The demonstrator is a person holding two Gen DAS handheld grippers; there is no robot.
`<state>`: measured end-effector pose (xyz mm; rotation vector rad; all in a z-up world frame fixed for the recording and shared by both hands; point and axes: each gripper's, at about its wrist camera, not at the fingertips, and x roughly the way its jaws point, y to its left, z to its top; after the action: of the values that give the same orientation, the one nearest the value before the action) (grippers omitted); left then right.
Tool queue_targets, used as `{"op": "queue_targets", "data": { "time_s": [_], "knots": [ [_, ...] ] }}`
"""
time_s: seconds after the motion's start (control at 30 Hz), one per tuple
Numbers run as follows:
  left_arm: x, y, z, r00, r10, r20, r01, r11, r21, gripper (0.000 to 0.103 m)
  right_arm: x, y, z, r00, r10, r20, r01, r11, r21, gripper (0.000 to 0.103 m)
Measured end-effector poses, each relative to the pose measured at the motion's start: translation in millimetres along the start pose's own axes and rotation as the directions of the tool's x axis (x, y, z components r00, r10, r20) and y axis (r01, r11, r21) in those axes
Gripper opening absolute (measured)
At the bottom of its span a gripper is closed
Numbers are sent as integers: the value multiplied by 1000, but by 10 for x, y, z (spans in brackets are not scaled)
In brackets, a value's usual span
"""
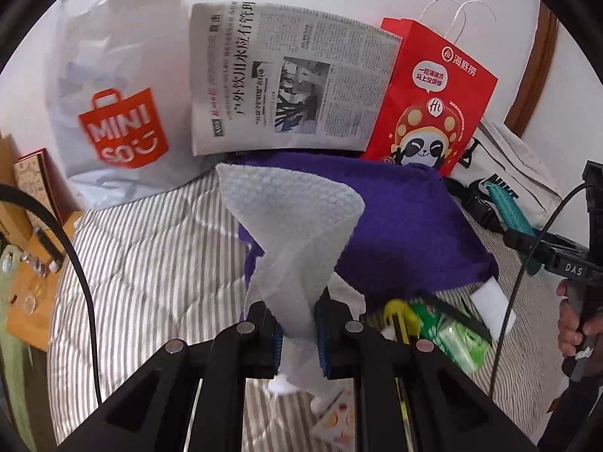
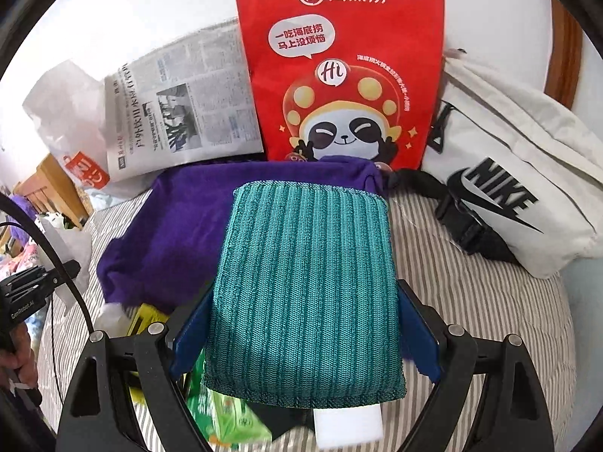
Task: Organize soft objects
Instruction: 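Lay the teal cloth on the purple towel with the right gripper while the left carries the tissue over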
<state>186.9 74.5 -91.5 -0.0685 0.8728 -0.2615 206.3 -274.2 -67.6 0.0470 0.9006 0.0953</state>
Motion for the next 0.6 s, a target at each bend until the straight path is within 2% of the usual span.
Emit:
{"op": "queue_targets", "data": {
  "time_s": [0.2,0.4,0.6],
  "knots": [
    [293,-35,246,999,-27,-22,27,1000,0,14,317,-16,214,1000,-14,-10,14,1000,14,88],
    [642,-57,424,997,-41,-68,41,999,2,14,711,-53,376,998,-1,-68,5,999,55,88],
    [875,-90,539,994,-36,-98,38,999,23,14,1100,68,545,993,-49,-105,48,999,-19,88]
  ]
}}
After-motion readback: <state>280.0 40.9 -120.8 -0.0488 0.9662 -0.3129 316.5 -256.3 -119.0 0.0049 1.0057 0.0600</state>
